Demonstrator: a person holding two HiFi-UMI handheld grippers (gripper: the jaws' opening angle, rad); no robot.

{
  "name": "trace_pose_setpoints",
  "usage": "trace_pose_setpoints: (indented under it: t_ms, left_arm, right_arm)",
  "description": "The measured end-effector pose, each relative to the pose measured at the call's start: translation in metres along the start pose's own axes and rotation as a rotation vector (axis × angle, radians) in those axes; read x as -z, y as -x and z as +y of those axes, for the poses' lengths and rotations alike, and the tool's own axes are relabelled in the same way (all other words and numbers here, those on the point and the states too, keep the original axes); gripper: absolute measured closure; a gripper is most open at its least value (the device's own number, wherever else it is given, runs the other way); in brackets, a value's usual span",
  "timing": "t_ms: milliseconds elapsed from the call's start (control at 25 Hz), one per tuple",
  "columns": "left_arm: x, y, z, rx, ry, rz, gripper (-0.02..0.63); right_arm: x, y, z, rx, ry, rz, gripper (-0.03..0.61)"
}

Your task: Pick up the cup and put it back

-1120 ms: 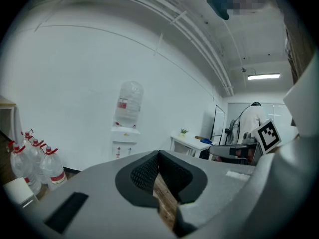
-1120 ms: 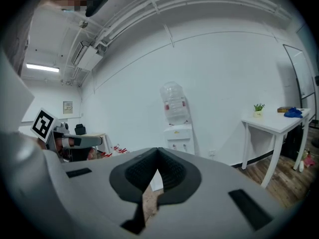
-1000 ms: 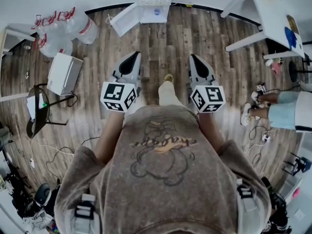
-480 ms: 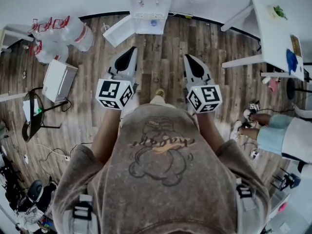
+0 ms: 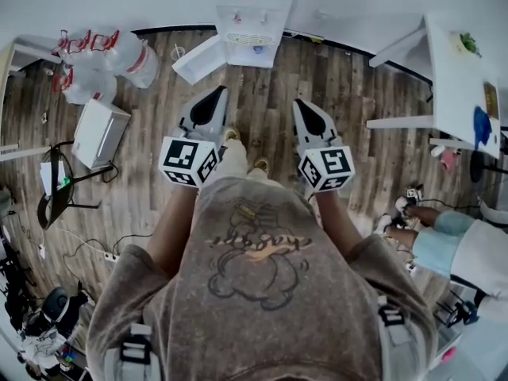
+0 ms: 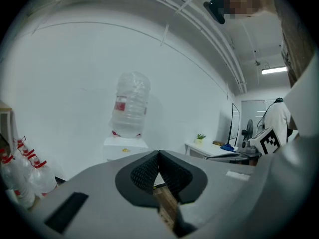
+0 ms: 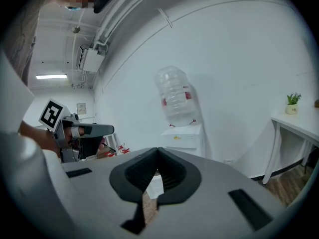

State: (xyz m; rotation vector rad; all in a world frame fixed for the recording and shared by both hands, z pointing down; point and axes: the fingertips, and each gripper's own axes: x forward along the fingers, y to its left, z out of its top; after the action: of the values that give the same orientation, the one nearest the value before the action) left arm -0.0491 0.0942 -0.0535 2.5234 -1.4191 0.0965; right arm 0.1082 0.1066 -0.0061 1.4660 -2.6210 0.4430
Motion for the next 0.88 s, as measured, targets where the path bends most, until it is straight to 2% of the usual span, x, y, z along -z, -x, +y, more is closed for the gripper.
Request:
trace_pose_setpoints:
  t_ms: [200,560,760,880]
  left_arm:
    - [-0.007,-0.028,0.023,0.026,0.001,0.002,0.612]
    - [-0.019,-0.082,0.063,0.077,0.000,0.004,0.612]
    - [-0.016,-0.118,0.094,0.096,0.016,0.029,0.612]
    - [-0.009,-0.139,0.112,0.114,0.018,0.038,0.612]
  right_arm:
    - [-0.011,-0.029,-0.011,0.023,0.007,-0.007,0.575]
    - [-0.036,-0.076,-0.034,0.096,-0.044,-0.030,0.575]
    - [-0.033,-0.116,-0.041,0.103,-0.058,0.000,0.575]
    - [-0.028,-0.142,-0.041,0.097,-0.029,0.011,0.575]
